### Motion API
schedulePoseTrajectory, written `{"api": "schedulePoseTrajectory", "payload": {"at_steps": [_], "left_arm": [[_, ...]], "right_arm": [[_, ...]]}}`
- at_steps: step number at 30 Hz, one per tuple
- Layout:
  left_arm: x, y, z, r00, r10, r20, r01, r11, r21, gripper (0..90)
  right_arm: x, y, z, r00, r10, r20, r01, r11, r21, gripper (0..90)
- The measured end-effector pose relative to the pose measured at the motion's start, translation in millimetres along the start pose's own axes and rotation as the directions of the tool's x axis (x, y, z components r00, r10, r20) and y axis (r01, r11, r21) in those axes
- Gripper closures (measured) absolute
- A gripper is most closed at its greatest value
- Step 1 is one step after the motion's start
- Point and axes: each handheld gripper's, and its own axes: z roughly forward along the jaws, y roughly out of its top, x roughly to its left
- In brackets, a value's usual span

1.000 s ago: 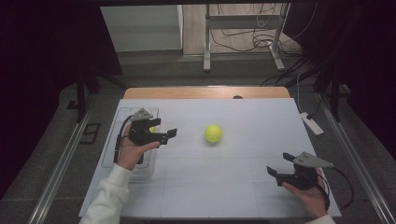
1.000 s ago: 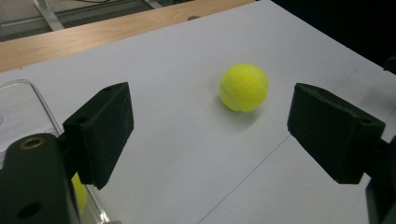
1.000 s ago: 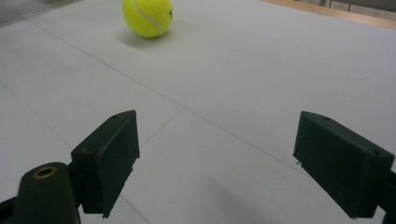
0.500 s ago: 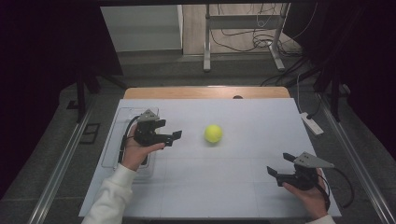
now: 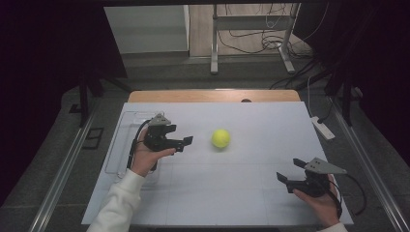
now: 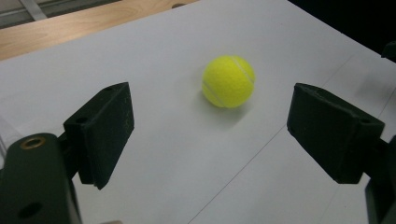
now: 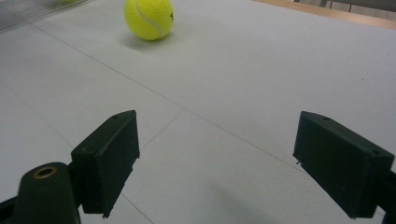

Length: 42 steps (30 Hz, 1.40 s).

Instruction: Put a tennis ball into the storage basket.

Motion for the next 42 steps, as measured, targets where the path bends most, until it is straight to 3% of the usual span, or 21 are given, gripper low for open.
{"api": "schedulePoseTrajectory", "payload": {"at_steps": [42], "left_arm": [[-30.9, 24.4, 31.3, 0.9975, 0.057, 0.043, -0.059, 0.9968, 0.053, 15.8]], "right_arm": [[0.4, 0.1, 1.7, 1.0000, -0.003, 0.000, 0.003, 1.000, 0.008, 14.7]]}}
